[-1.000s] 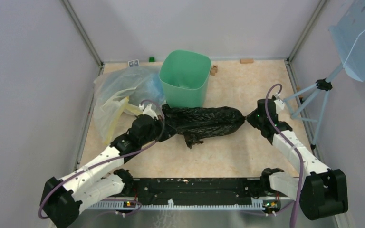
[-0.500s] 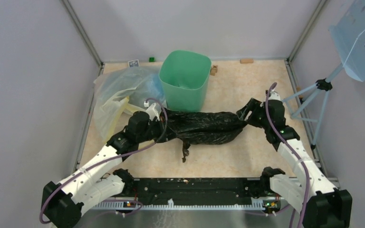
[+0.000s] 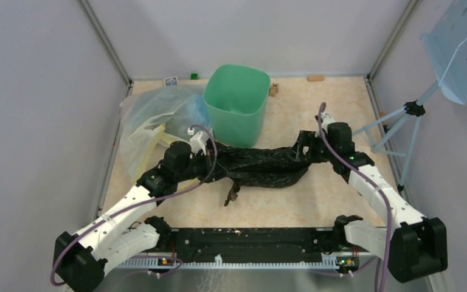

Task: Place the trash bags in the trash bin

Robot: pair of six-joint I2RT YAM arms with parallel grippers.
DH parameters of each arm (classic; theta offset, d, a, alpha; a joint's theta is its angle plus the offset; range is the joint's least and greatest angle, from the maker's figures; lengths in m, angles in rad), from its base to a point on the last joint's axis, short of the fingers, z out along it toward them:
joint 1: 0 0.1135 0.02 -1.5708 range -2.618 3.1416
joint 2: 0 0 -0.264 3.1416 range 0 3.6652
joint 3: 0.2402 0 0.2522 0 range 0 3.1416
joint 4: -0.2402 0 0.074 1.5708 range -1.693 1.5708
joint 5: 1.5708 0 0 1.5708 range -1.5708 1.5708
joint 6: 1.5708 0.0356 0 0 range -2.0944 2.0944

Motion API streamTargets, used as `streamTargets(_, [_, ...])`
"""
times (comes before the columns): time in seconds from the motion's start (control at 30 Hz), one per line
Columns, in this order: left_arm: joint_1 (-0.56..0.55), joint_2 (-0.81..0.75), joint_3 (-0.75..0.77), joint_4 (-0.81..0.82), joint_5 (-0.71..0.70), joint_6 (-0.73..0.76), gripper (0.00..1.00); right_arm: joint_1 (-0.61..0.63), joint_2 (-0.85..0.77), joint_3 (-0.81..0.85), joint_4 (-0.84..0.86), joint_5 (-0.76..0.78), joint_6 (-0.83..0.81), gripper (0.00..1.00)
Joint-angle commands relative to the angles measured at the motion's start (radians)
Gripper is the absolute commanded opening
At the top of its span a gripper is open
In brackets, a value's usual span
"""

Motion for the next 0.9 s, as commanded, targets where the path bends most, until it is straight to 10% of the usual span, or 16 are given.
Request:
streamTargets(0.0, [0.004,0.009,0.027,0.025,0.02,0.04,0.0,0.135,0.102,0.11,-0.041,0.094,-0.086,0.83])
streamTargets(0.13, [0.004,0.017,0.025,0.02,0.019,0.062,0.0,0.213,0.183,0.149,-0.054,0.233,-0.08,0.79])
streamTargets(0.4, [0.004,0.052,-0.008,0.029,-0.018,0.125,0.03,0.212,0.214,0.16,-0.038,0.334,-0.008,0.0])
streamTargets(0.53, [0.005,0.065,-0.007,0.028,-0.017,0.163,0.13,0.206,0.186,0.184,-0.048,0.353,0.028,0.0])
streamTargets(0.73, [0.003,0.051,-0.037,0.051,0.141,0.201,0.7,0.167,0.172,0.208,-0.069,0.344,0.105,0.0])
streamTargets(0.87, [-0.035,0.02,-0.095,0.045,0.159,0.157,0.83,0.165,0.172,0.213,-0.066,0.343,0.17,0.0])
